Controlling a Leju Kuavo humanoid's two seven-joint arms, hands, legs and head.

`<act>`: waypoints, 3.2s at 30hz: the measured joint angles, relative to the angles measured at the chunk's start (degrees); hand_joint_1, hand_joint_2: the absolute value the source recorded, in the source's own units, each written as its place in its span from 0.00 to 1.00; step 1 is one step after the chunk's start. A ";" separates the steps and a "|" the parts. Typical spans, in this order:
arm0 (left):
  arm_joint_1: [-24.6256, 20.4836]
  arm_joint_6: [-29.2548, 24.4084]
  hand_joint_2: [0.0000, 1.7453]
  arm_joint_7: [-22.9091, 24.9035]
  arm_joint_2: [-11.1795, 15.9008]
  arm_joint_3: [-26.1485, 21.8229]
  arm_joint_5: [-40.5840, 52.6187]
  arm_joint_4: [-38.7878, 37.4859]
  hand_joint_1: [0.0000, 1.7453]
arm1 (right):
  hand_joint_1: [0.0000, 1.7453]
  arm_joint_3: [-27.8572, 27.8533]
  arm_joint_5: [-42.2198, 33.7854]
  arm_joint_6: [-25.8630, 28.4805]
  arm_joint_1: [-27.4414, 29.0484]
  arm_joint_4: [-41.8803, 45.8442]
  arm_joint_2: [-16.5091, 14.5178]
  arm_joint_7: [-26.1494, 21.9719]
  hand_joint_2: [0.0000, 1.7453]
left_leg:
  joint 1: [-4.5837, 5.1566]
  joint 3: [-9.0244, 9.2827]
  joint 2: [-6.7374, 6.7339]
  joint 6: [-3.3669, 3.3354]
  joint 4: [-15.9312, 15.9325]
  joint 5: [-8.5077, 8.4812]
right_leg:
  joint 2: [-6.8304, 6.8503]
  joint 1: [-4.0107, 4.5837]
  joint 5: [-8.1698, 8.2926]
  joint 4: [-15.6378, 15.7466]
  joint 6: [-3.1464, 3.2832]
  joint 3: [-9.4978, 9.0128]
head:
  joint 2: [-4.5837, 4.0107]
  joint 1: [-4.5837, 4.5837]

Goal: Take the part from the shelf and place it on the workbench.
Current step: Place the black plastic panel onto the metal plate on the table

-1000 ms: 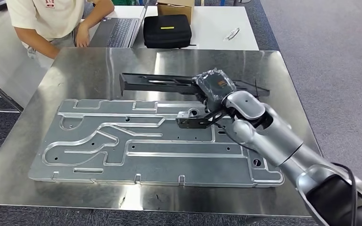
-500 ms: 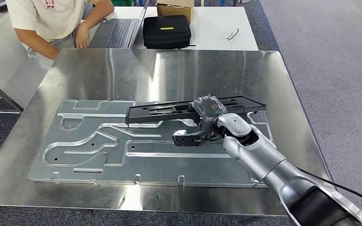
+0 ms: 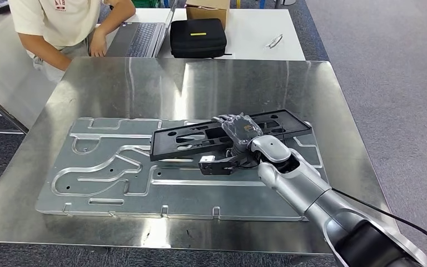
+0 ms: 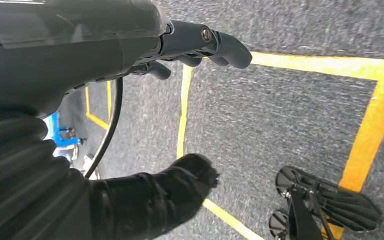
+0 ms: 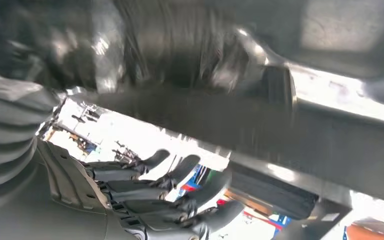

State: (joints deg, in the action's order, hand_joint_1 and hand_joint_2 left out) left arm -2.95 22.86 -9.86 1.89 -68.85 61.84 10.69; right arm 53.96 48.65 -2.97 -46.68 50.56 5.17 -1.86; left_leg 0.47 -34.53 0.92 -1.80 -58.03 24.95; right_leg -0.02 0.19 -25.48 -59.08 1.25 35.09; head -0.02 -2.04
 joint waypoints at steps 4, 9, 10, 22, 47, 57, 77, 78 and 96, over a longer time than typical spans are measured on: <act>0.01 0.00 0.00 0.40 0.04 -0.31 -0.21 0.00 0.00 | 0.00 -0.01 0.53 0.11 -0.63 0.01 -0.26 -0.10 0.00 | 0.00 0.00 0.00 0.00 -0.02 0.00 | 0.00 0.00 0.01 0.00 -0.02 -0.01 | 0.00 0.00; 0.08 -0.13 0.00 0.43 0.05 -1.15 -0.64 0.00 0.00 | 0.00 -0.07 2.21 0.45 -1.34 2.22 -0.29 0.55 0.00 | 0.00 0.01 0.00 0.00 -0.03 0.00 | -0.01 0.00 0.03 0.00 -0.05 -0.01 | 0.00 0.00; 0.12 -0.19 0.00 0.34 0.05 -1.31 -0.66 0.00 0.00 | 0.00 -0.11 2.69 0.29 -1.45 3.33 -0.27 0.82 0.00 | 0.00 0.01 -0.01 0.00 -0.03 0.00 | -0.01 0.00 0.03 0.00 -0.05 0.00 | 0.00 0.01; 0.50 -0.52 0.00 -1.11 0.05 -1.86 -0.31 0.00 0.00 | 0.00 -0.16 7.62 -0.86 -1.54 17.59 0.50 1.68 0.00 | 0.27 -0.09 -0.04 -0.28 -0.30 0.23 | -0.01 -0.17 0.06 0.14 -0.33 -0.01 | -0.01 -0.01; 0.60 -0.65 0.00 -0.54 -0.17 -2.77 -0.12 -0.02 0.00 | 0.00 0.73 8.52 -2.52 -1.22 30.91 3.21 1.64 0.00 | -0.91 -5.05 -0.54 2.37 -13.82 8.47 | 0.51 -0.76 0.48 0.60 0.97 -0.44 | 0.00 -0.07; 0.53 -1.03 0.00 -0.20 -0.19 -2.78 0.04 -0.02 0.00 | 0.00 1.15 8.81 -0.90 -1.07 32.12 3.38 1.89 0.00 | -1.34 3.04 -0.47 1.92 -0.72 2.68 | 0.51 -0.95 1.92 -1.10 -1.39 2.05 | 0.00 0.00; 2.68 -10.90 0.00 8.86 0.71 -1.42 7.98 0.17 0.00 | 0.00 -3.45 18.86 13.31 29.14 47.35 15.86 7.57 0.00 | -0.94 -5.48 -0.63 2.08 -8.65 5.82 | 0.92 -0.69 -0.44 2.68 0.96 -3.72 | 0.00 0.07; 2.64 -10.99 0.00 8.51 0.83 -1.13 8.33 0.19 0.00 | 0.00 -3.77 19.35 13.10 30.13 48.05 16.08 7.93 0.00 | -1.15 -5.72 -0.63 2.42 -12.12 7.63 | 0.95 -0.72 0.27 2.50 0.92 -2.67 | 0.00 0.07; 1.58 -10.38 0.00 5.54 1.43 3.62 12.33 0.22 0.00 | 0.00 -7.01 24.27 13.24 35.94 55.88 18.02 11.06 0.00 | -0.58 0.79 -1.38 -0.79 0.82 -0.12 | 0.32 -1.29 -5.62 -16.69 -2.84 5.75 | 0.00 0.48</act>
State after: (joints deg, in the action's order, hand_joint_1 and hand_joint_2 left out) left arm -1.38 12.48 -4.32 3.32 -65.24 74.17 10.91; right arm 46.95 72.93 10.27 -10.74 106.44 23.19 9.20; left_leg -0.11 -33.74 -0.46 -2.58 -57.21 24.84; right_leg 0.30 -1.10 -31.11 -75.77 -1.59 40.84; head -0.02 -1.57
